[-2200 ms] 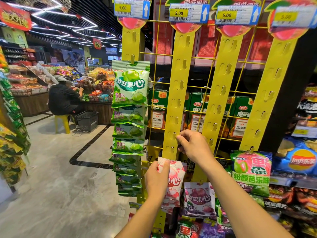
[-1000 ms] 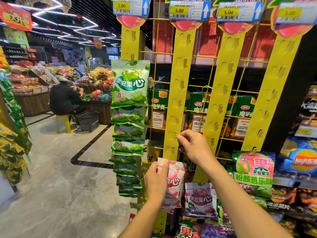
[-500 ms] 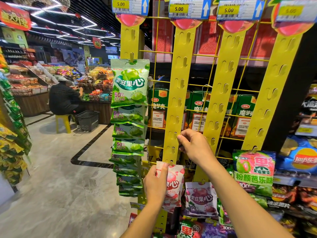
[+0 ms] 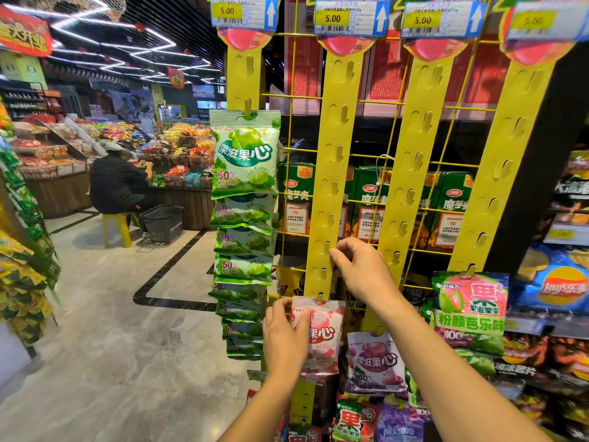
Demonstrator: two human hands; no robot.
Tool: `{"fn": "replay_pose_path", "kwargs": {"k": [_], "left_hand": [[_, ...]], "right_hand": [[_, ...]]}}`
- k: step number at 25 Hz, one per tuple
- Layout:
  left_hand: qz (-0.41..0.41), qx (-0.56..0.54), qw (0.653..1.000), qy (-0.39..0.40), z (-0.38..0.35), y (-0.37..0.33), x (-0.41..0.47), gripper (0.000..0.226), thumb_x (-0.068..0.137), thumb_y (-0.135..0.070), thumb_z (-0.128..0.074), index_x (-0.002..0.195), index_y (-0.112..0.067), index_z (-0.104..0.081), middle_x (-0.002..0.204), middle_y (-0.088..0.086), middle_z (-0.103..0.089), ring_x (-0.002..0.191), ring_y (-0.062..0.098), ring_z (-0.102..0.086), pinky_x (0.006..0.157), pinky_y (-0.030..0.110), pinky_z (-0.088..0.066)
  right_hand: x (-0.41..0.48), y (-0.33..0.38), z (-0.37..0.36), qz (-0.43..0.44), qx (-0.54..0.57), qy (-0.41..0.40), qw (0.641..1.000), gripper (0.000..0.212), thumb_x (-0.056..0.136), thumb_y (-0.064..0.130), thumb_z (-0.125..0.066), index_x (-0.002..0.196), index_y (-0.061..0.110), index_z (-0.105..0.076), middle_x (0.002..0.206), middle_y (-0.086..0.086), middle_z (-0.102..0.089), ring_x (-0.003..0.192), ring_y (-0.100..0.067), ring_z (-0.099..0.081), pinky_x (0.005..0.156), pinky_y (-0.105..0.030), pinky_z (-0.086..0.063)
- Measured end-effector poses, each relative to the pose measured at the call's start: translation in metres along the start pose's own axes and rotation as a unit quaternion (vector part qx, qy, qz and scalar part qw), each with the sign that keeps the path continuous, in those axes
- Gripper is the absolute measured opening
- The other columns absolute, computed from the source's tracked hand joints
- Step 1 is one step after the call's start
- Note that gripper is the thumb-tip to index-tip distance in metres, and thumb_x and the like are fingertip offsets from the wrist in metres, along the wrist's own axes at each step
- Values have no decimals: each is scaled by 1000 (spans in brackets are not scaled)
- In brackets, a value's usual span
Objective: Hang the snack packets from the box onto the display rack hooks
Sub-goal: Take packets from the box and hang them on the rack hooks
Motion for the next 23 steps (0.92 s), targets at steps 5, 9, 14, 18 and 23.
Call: {"fn": "replay_pose_path", "kwargs": {"k": [5,9,14,18,23], "left_hand": [[-26,30,998,50,13,-11,-6,57,102,-48,-56,152,-24,-43,150,-1,-52,138,20,-47,111,41,-45],[-71,128,985,90,28,-19,-12,73,102,-59,-46,160,-16,-34,158,5,-47,144,24,-44,116,40,-40],[-143,293,934,146,29,-18,-37,77,102,-62,-42,162,-17,-27,168,6,-31,152,26,-32,122,44,-34],[-195,328,906,182,12,-29,-76,73,102,-60,-43,160,-18,-30,164,3,-37,150,26,-33,123,46,-30],[-245,350,871,243,-37,-59,-126,72,102,-58,-42,160,-18,-28,165,4,-35,152,29,-30,123,49,-27]], "right_hand": [[-26,4,2,-21,-83,11,996,38,100,46,-53,129,22,-60,118,5,-70,108,-20,-62,86,-32,-48],[-56,2,1,-10,-178,27,984,47,101,46,-51,140,19,-53,128,-1,-66,118,-22,-61,93,-35,-50],[-104,-25,2,-23,-305,65,950,55,101,49,-46,146,16,-44,137,-6,-58,125,-28,-53,101,-40,-47],[-147,-67,11,-58,-357,97,927,60,102,51,-40,149,14,-37,144,-7,-51,129,-28,-47,107,-40,-42],[-197,-124,49,-105,-383,101,912,67,101,57,-37,152,13,-32,147,-6,-47,131,-29,-46,106,-40,-43]]}}
Point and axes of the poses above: each hand's wrist, its own x-axis towards the middle knuckle, its own z-axis out of the back of the hand, y = z × x, the point moved 8 cm from there along x, towards the middle knuckle
